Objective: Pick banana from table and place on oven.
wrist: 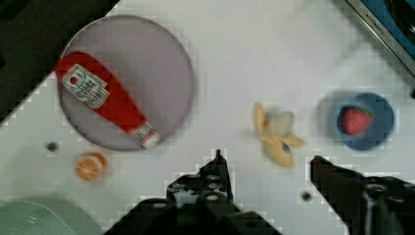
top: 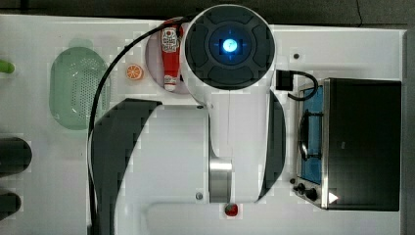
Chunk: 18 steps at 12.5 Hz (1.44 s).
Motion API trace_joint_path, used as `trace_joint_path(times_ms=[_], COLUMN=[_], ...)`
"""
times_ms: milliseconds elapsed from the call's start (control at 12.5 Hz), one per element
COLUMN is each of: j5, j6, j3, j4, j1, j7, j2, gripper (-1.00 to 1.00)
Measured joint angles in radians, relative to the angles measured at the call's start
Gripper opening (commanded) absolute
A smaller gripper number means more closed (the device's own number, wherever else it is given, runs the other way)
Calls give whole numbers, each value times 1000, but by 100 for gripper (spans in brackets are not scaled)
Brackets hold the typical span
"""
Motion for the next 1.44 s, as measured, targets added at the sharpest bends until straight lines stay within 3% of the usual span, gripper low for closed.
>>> trace_joint_path(times_ms=[240,400,560,800,1440], j5=[-7,-13,3,-24,-18], j6=[-175,-168,-118,67,488], j3=[-28,-43,-31,-32,-52], j4=[-271,-273,-219,-236,-555], j1=[-20,-25,-25,-25,-10], j7=[2,1,1,1,2], j2=[-311,-455,-490,-408,68], gripper=[99,100,100,100,100])
